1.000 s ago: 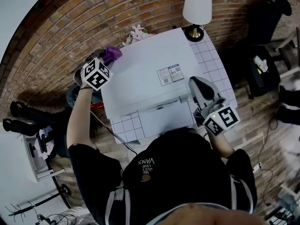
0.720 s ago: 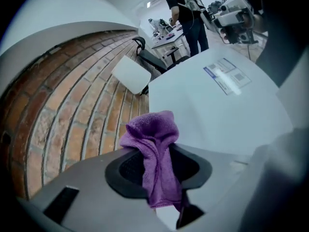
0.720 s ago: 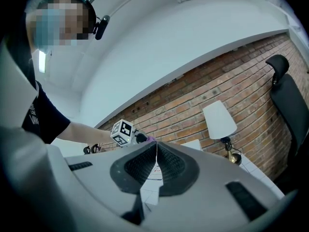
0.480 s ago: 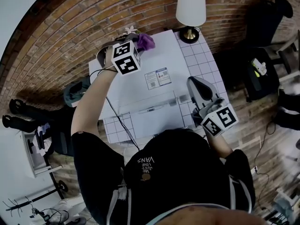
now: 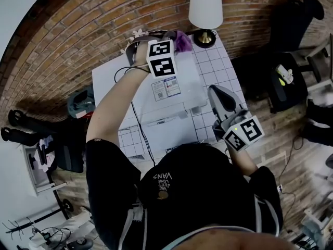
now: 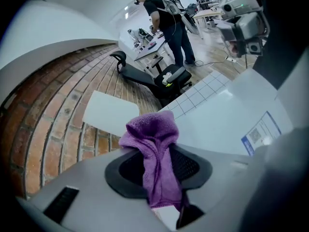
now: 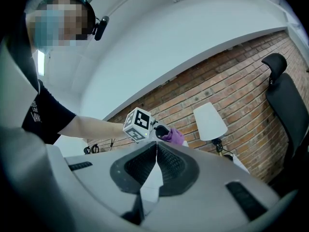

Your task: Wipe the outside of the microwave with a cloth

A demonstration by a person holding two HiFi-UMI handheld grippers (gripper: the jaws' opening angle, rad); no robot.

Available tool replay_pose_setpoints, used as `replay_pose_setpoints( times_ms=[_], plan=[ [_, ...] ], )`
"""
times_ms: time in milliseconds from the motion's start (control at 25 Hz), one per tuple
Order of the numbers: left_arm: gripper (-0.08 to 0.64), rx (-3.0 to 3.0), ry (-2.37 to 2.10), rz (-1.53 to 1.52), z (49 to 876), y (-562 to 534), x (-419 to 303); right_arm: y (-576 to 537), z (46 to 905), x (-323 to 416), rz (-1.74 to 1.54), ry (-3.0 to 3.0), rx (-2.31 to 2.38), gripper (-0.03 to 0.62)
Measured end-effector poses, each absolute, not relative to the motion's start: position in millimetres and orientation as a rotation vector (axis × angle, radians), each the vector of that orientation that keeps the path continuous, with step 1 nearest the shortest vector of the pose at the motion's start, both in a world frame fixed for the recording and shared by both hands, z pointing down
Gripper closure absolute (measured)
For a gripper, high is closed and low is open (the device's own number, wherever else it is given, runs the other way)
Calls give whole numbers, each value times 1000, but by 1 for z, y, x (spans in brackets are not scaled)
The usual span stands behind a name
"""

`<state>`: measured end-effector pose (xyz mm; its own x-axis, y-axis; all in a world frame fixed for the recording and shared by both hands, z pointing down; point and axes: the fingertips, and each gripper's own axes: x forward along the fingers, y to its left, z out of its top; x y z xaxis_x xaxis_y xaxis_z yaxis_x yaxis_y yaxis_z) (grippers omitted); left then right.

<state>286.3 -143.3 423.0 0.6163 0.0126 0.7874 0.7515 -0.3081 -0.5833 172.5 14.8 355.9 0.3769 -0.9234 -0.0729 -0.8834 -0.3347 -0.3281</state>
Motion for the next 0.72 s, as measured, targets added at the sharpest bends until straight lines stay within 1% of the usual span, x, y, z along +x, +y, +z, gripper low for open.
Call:
replay_pose_setpoints(
  times_ms=[160,360,520,720],
  plan=[
    [420,-1805,-636,-830,418,-142,282,9,352,168,-171,1599,-2329,589],
    [420,-1903,-597,-857,409,-179,249,-14,348,151,-166,1646,-2311,589],
    [420,-1917,-524,-889,403,-231,202,-36,344,130,-160,1689,-2291,588],
    [420,-1938,-428,-946,397,-301,122,-70,340,96,-164,1745,-2253,589]
  ],
)
